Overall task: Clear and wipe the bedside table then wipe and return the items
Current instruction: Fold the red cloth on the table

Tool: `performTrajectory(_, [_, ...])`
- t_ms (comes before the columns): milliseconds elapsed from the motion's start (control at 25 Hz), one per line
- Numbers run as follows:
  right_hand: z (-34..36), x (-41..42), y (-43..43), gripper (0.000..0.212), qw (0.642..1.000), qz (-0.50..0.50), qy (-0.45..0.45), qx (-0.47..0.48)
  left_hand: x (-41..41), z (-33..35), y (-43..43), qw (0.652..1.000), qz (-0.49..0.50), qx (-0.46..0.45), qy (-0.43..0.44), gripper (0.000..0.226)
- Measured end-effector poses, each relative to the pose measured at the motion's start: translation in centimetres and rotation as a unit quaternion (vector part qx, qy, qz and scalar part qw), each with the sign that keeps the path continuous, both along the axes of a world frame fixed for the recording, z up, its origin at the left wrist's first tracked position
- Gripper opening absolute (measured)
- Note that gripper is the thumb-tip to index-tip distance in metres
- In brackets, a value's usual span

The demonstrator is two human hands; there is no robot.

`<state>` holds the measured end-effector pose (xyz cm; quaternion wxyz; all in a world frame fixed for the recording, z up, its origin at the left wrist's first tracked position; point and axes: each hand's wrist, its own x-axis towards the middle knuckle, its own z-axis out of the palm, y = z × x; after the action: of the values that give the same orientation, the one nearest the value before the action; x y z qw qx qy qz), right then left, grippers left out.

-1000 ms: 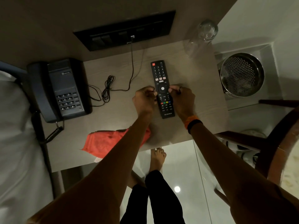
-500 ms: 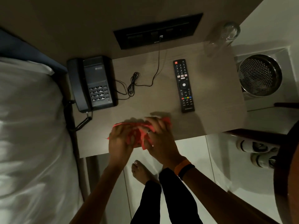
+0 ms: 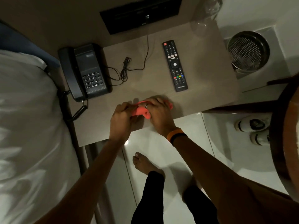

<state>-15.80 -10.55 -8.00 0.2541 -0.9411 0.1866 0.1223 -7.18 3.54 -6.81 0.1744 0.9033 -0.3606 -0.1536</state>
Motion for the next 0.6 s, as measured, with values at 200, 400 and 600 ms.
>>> performTrajectory(200, [5.6,-9.8,-7.0,0.045,0.982,-0.168,-0.082,-0.04,-5.8,5.1,-10.3,0.989,-0.117,-0.086,-0.014,0.028])
performTrajectory(400, [11.6,-24.3,-16.6,0.05,0.938,-0.309,-0.135,-0.086,-17.4,9.9,-23.6,0.95,-0.222,-0.216,0.042,0.018])
performTrajectory(600, [14.8,-37.0,-18.6,0.05,0.88,-0.44,-0.132,-0.12,-27.3,12.0,-31.7,0.891,-0.404,-0.171,0.116,0.037])
